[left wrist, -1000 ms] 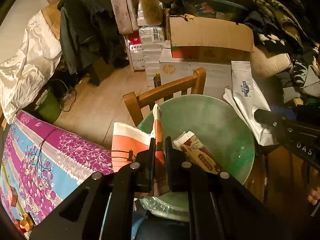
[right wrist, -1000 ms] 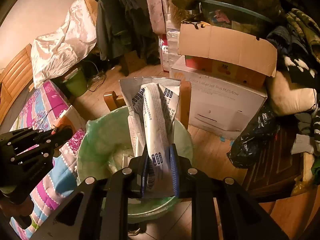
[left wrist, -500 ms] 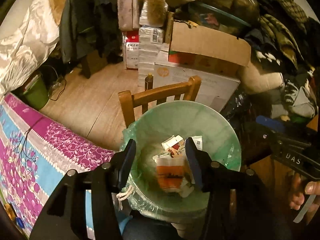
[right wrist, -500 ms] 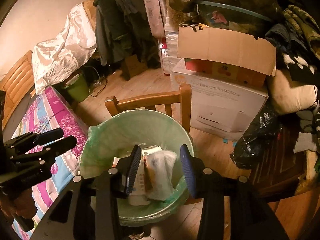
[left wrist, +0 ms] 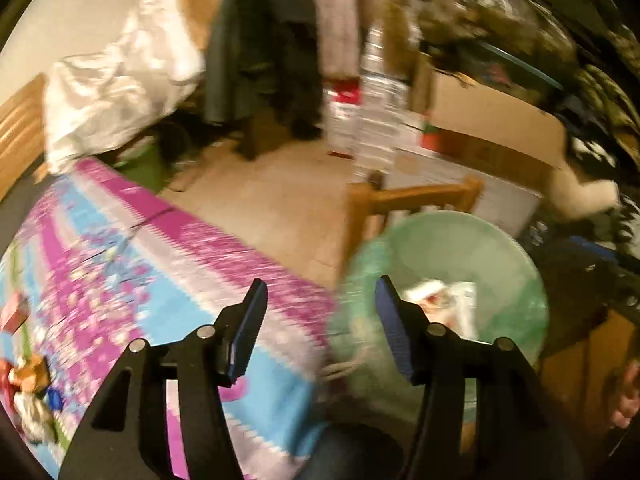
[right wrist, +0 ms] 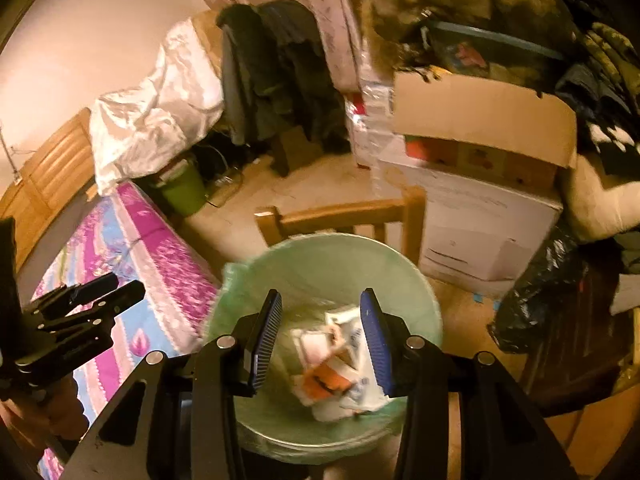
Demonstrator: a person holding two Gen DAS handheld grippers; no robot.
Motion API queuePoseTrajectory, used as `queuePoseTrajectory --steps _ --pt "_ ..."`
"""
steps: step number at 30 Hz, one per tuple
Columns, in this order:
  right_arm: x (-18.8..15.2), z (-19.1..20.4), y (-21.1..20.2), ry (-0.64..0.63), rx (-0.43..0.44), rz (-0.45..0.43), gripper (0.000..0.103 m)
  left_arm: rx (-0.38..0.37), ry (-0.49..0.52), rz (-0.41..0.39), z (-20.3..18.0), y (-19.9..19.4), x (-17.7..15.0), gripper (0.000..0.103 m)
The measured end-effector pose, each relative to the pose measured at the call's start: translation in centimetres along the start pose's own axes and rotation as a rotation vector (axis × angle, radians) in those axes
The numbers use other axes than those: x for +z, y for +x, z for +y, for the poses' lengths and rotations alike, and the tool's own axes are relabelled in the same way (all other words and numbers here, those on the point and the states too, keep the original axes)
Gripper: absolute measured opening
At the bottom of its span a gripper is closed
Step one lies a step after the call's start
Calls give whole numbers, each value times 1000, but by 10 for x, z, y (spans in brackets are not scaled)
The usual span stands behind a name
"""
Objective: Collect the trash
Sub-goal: 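Grasp the white sponge with left gripper while right grasps the white sock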
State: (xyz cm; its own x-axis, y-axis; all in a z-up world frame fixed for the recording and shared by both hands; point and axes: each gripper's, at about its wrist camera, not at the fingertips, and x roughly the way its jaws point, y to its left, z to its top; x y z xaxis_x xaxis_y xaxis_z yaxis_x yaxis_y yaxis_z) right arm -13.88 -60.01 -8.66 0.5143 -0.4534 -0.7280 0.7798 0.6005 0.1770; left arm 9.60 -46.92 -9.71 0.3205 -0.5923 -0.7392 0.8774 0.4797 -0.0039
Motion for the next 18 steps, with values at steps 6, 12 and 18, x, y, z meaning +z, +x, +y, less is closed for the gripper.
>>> queuePoseTrajectory --steps 6,12,18 --pt "-9 67 14 -104 97 22 44 126 -153 -8 70 -22 -40 56" --pt "-31 151 33 -246 209 100 44 258 -287 26 141 -52 -106 56" --pt "-64 248 43 -405 323 171 44 384 -543 88 218 -96 -204 56"
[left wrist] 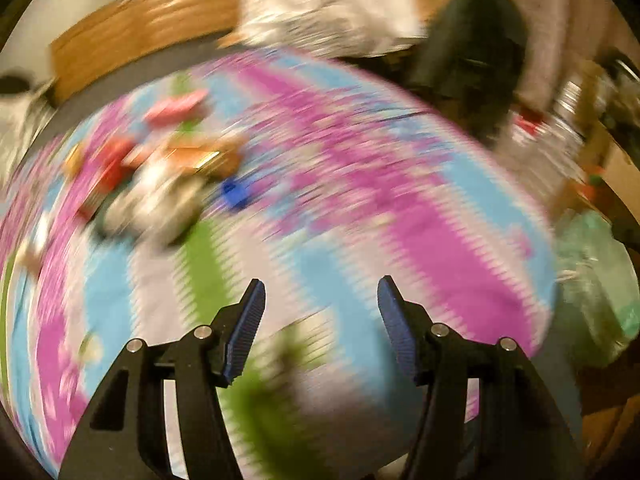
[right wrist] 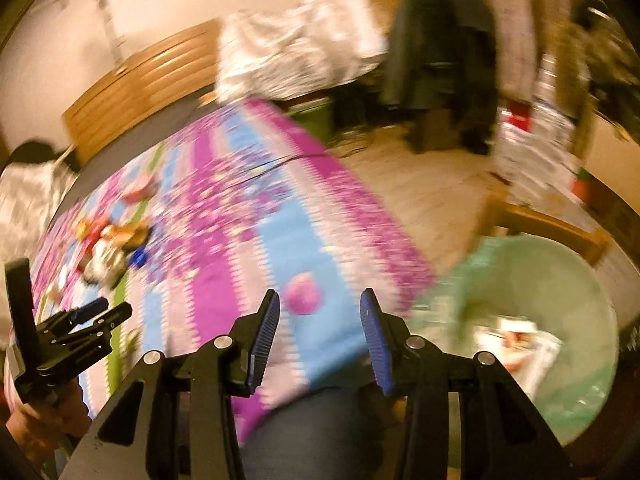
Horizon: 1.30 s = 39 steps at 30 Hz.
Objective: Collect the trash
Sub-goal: 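Grasp the white sponge with left gripper while right grasps the white sock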
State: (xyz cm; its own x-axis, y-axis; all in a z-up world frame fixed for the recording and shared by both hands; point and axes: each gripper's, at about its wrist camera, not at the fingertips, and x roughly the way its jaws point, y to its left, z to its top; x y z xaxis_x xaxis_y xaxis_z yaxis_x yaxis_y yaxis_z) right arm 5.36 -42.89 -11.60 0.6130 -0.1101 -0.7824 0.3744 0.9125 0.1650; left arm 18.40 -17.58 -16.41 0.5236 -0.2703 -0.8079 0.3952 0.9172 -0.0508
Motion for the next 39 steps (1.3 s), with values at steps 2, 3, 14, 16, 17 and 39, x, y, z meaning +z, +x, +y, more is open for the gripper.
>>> queuePoseTrajectory --steps 2,3,14,16,17,39 --pt "2 32 13 -53 38 24 44 44 -70 9 35 -3 -14 56" --pt "2 48 19 -78 57 36 44 78 -118 8 59 -8 -24 56" --pt "-5 195 58 -315 212 133 44 452 -432 -102 256 -32 -33 56" --pt "-7 217 63 -349 233 149 44 477 -457 -109 277 -20 -17 60" --pt "-8 223 65 -364 239 153 44 480 -464 -112 285 -15 -13 60" --pt "10 511 166 -673 599 187 37 400 -702 -155 346 -69 -88 32"
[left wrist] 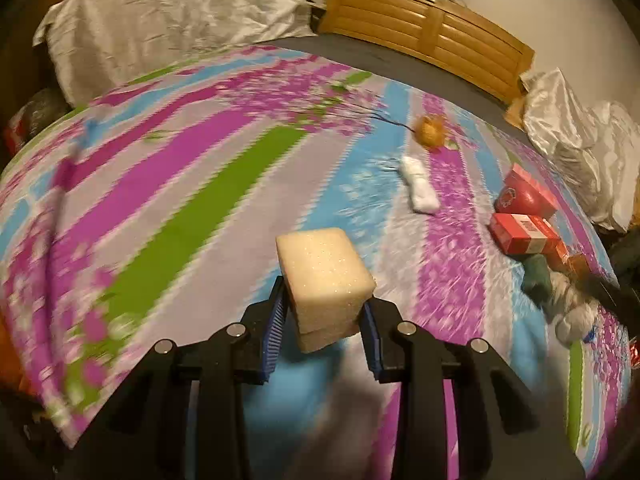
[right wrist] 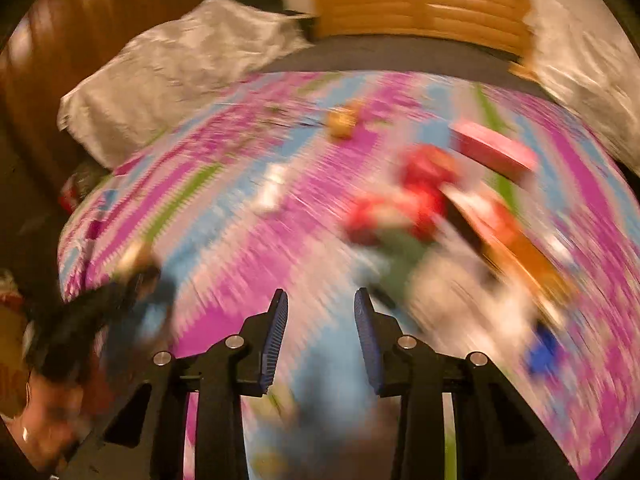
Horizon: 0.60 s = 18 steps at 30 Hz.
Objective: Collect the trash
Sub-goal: 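Grasp the white sponge with left gripper while right grasps the white sock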
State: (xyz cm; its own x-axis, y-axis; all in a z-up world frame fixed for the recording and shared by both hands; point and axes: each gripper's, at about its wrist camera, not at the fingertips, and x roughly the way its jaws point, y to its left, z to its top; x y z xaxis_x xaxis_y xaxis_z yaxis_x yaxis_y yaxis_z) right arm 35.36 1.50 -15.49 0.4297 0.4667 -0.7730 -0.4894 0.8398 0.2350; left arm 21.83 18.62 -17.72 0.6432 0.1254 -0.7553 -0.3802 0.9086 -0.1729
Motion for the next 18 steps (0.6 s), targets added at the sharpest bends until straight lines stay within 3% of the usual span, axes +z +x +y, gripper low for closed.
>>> queuePoseTrajectory --steps 2,5,7,9,10,11,13,18 --pt "26 12 36 -12 32 6 38 13 -12 -4 13 -13 -3 32" --pt "60 25 94 -25 8 43 39 53 3 -24 23 -24 -3 32" --pt "74 29 132 -22 -27 101 41 56 11 -35 27 -28 -1 32" --pt "79 27 159 10 -10 167 41 56 9 -37 30 -27 1 32" --pt "78 27 164 16 -14 157 39 61 7 -37 30 -25 3 32" --pt "78 26 162 20 -38 135 27 65 5 -35 31 -23 5 32" --pt "72 24 151 42 -15 127 27 68 9 -31 30 -22 8 32" --pt "27 24 72 10 7 54 26 27 68 -43 5 -27 9 32"
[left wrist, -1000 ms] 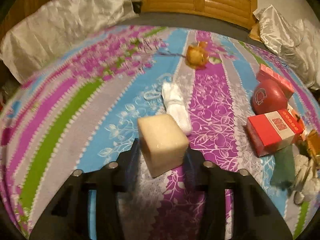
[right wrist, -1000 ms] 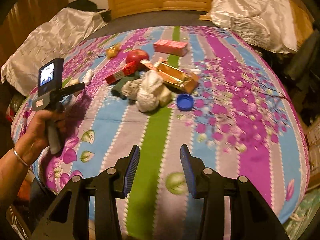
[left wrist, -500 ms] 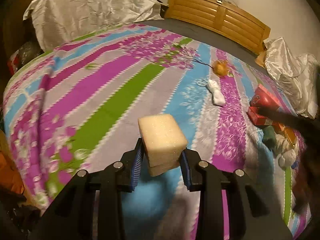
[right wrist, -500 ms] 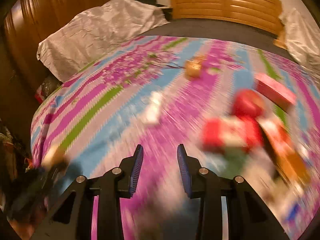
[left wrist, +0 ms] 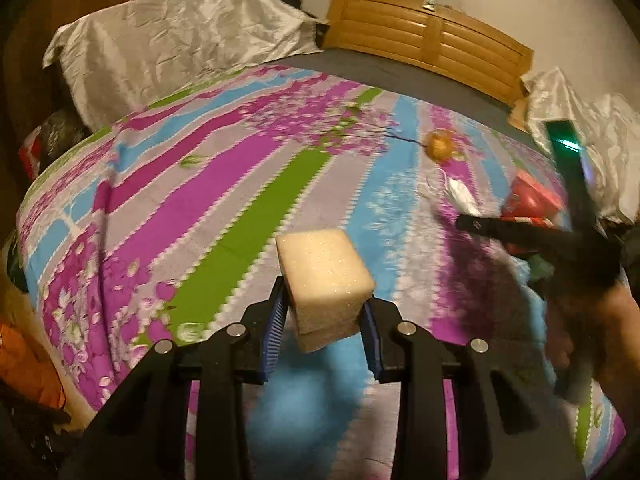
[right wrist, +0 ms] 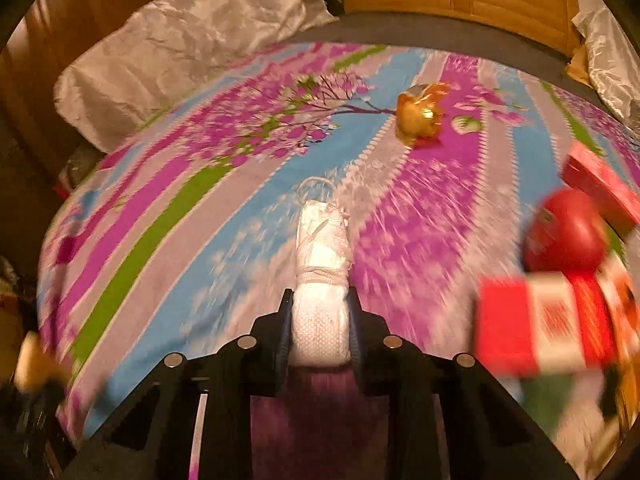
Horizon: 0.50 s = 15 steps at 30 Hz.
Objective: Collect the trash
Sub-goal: 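Grasp the white sponge with left gripper while right grasps the white sock, then carry the sponge and sock toward the green bin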
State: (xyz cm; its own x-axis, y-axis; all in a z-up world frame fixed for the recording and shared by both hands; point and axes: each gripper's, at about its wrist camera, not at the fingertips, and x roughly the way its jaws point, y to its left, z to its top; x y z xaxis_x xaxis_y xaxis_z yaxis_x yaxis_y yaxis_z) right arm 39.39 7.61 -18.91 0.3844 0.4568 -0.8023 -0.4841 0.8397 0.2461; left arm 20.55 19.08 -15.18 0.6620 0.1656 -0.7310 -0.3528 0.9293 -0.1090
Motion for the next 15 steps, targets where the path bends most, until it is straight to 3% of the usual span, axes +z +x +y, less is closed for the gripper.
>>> queuePoseTrajectory --steps 10,15 --pt "-152 -40 -168 192 -30 -9 26 -70 158 -15 -84 -34 -11 32" --pt "-200 -43 -224 237 -53 -44 26 -111 238 -42 -124 -60 -20 32"
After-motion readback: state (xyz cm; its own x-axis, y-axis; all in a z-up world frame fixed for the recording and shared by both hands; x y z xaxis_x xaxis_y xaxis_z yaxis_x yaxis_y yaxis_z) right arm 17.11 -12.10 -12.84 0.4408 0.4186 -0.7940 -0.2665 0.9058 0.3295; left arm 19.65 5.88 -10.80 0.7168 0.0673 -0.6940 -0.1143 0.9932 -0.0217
